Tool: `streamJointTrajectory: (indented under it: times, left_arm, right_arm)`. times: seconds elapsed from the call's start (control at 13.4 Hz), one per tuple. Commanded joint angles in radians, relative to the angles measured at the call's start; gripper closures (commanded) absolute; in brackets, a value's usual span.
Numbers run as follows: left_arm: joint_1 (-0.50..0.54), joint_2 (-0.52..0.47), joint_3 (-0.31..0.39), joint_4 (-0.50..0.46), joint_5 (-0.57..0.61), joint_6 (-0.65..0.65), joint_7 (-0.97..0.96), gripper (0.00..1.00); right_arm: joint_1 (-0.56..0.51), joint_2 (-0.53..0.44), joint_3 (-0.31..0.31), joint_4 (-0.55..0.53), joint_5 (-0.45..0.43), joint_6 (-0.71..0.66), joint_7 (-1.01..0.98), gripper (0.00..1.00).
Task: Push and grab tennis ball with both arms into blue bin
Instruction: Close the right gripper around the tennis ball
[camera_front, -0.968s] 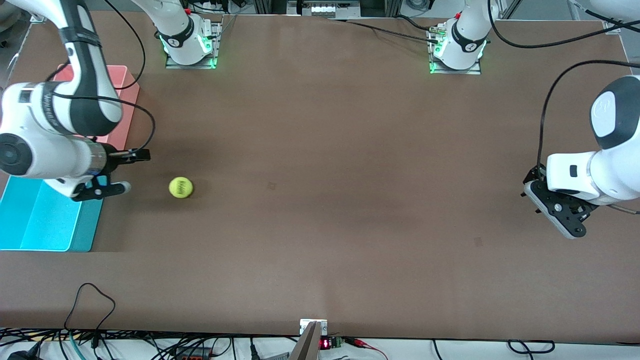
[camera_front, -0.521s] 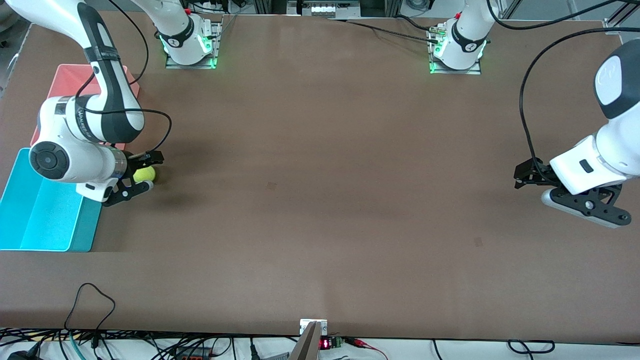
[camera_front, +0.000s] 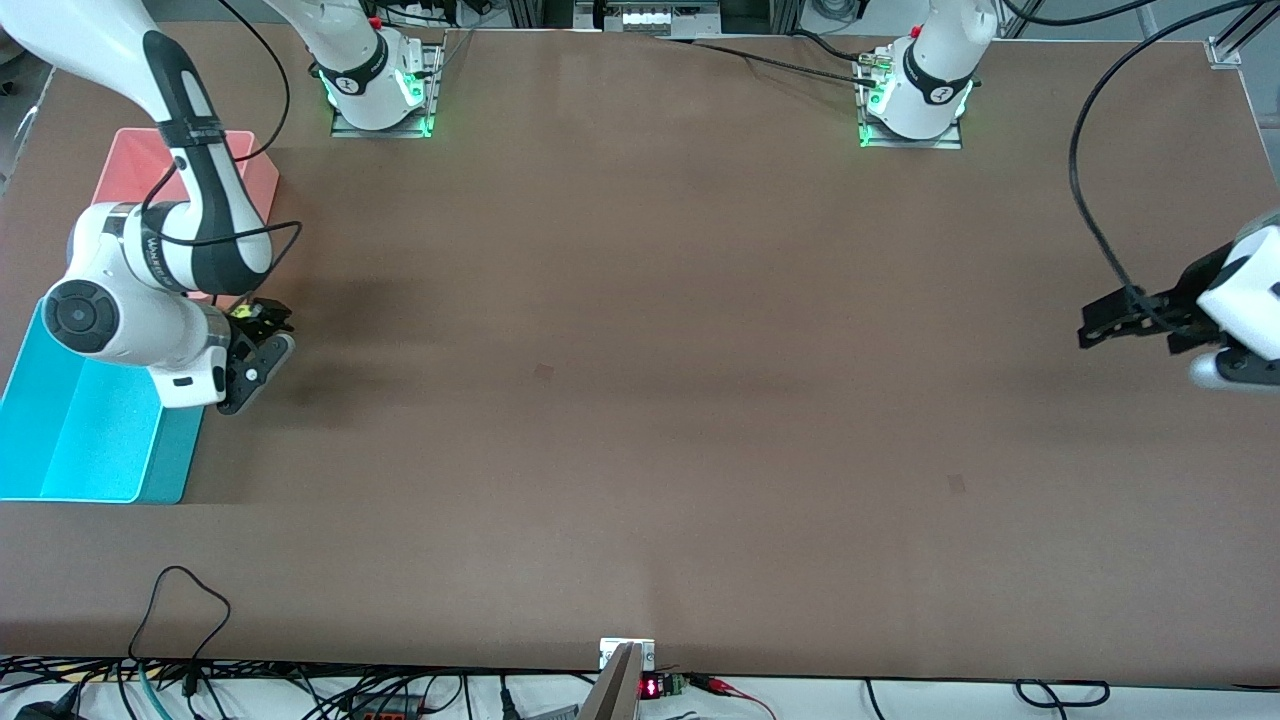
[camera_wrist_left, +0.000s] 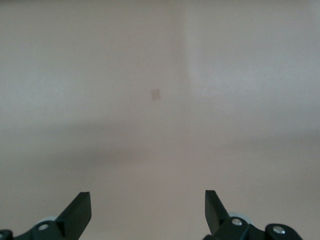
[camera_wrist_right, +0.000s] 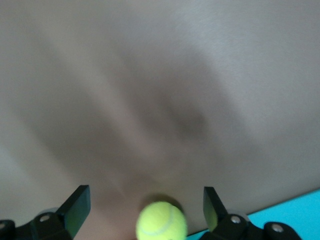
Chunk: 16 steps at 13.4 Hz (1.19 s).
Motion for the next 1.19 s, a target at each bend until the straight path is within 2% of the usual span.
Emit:
streamJointTrajectory:
  times: [0.0,0.3,0.6,0.74,0.97,1.12]
  left_arm:
    - [-0.006,-0.107,-0.009,-0.137,-0.009,0.001,-0.037,0.00]
    - [-0.007,-0.169,-0.023,-0.218,0.001,0.018,-0.027,0.00]
    - [0.003,-0.263,-0.023,-0.356,0.001,0.093,-0.027,0.00]
    - [0.003,-0.275,-0.024,-0.360,0.000,0.084,-0.046,0.00]
    - [0.003,-0.323,-0.025,-0.427,0.000,0.103,-0.046,0.00]
    - [0.002,-0.321,-0.026,-0.426,0.000,0.104,-0.028,0.00]
  right_arm:
    - [-0.044,-0.010,0.011,-0.062,-0.024,0.033,-0.152,0.00]
    - [-0.087,-0.018,0.010,-0.108,-0.028,0.042,-0.278,0.00]
    - [-0.124,-0.019,0.010,-0.182,-0.031,0.143,-0.359,0.00]
    - [-0.136,-0.024,0.008,-0.219,-0.034,0.212,-0.398,0.00]
    - [-0.156,-0.025,0.007,-0.247,-0.042,0.246,-0.409,0.00]
    - [-0.159,-0.025,0.007,-0.263,-0.045,0.266,-0.412,0.00]
